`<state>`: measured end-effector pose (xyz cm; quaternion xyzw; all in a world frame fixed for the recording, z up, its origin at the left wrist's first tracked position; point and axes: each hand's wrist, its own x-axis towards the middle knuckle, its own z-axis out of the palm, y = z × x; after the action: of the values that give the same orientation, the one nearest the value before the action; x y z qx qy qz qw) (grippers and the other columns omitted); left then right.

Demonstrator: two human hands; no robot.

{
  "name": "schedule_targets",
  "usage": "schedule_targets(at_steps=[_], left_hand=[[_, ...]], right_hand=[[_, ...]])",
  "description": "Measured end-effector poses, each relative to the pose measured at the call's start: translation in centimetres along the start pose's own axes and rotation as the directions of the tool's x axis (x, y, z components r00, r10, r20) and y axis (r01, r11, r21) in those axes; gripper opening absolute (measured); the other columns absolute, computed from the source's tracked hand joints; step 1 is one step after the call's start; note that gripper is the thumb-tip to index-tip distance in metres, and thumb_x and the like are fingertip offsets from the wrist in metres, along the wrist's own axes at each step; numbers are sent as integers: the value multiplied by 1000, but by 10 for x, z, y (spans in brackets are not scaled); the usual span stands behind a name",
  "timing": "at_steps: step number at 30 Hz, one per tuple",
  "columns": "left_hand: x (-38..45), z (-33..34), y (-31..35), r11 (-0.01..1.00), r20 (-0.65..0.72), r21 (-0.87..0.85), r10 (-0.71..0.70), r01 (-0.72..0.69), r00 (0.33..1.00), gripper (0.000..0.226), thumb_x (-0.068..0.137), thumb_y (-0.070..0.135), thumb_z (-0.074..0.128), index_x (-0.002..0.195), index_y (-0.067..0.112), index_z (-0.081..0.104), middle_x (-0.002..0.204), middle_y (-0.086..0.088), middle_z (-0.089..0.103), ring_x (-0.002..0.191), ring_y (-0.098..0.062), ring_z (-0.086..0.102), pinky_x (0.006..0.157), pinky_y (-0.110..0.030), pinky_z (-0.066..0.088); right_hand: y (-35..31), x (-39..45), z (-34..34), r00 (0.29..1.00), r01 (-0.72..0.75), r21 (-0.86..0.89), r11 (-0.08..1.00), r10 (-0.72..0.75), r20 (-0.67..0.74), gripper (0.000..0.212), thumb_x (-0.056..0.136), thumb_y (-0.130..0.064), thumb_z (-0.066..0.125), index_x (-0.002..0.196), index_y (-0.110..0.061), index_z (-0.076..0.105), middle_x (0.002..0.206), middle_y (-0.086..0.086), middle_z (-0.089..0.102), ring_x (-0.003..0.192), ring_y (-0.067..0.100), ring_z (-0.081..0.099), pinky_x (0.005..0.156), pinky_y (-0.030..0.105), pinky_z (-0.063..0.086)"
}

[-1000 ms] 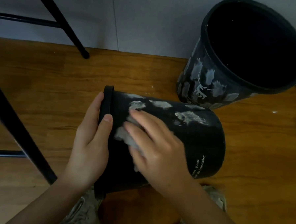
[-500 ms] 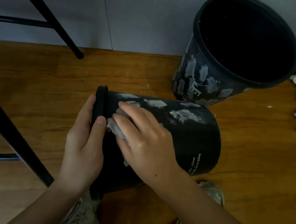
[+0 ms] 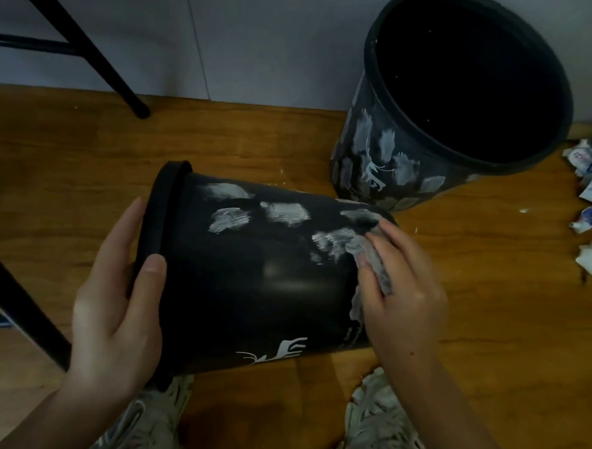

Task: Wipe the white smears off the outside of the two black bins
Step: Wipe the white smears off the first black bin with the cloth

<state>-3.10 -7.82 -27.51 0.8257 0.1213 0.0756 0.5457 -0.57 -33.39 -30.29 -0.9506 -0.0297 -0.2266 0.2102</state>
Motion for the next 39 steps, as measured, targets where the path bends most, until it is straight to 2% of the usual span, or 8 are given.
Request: schedule_targets(at_steps=[6,12,14,18,21,26,33,39], left_hand=[[40,7,30,969,33,-9,-245,245,969,46,99,37,45,141,47,31,120,16,53,101,-5,54,81,-32,45],[65,17,38,981,27,45,-189,187,982,28,102,27,40,125,42,48,88,35,49,76,26,49,64,-3,39],[63,16,36,985,28,66,-163,161,986,32,103,25,40,132,36,47,95,34,51,83,26,50,67,1,37],[51,15,32,990,43,76,-121,118,992,41,103,25,39,143,28,40,126,19,52,114,3,50,89,-18,39],[52,16,34,982,26,21,-189,188,982,41,101,24,40,140,38,41,109,33,48,96,17,48,79,-16,38],[63,17,40,977,82,62,-208,203,975,39,101,29,41,139,36,40,107,23,49,93,6,50,73,-21,39],[60,19,43,989,85,114,-106,96,991,31,103,21,39,129,36,42,92,30,46,74,35,43,58,7,32],[59,19,44,992,79,97,-88,80,993,32,102,18,40,129,36,43,91,31,46,75,35,43,58,8,32]], right_hand=[[0,1,1,999,22,38,999,-21,-24,27,93,-12,59,114,1,68,123,14,64,114,22,61,102,23,44],[-1,5,5,998,35,32,999,-34,-45,26,94,-14,58,112,0,69,122,13,65,113,22,61,102,22,43],[-4,10,6,999,37,43,998,-36,-34,26,94,-14,59,113,0,69,122,13,65,114,22,60,104,19,39],[-22,15,10,995,96,83,992,-98,13,28,93,-15,57,114,-1,69,124,14,64,117,22,59,105,18,37],[-38,13,13,980,189,114,975,-195,37,26,92,-13,60,113,-2,69,124,13,64,117,22,58,102,22,42],[-37,8,12,963,258,109,960,-265,50,25,92,-11,61,114,-3,69,126,14,63,118,23,58,102,23,45],[-5,13,3,1000,-4,4,1000,4,21,31,94,-17,53,118,-2,66,125,12,62,117,21,57,107,15,32],[-41,13,11,967,228,108,968,-238,88,27,94,-17,55,115,-4,68,126,13,62,119,22,56,102,24,43]])
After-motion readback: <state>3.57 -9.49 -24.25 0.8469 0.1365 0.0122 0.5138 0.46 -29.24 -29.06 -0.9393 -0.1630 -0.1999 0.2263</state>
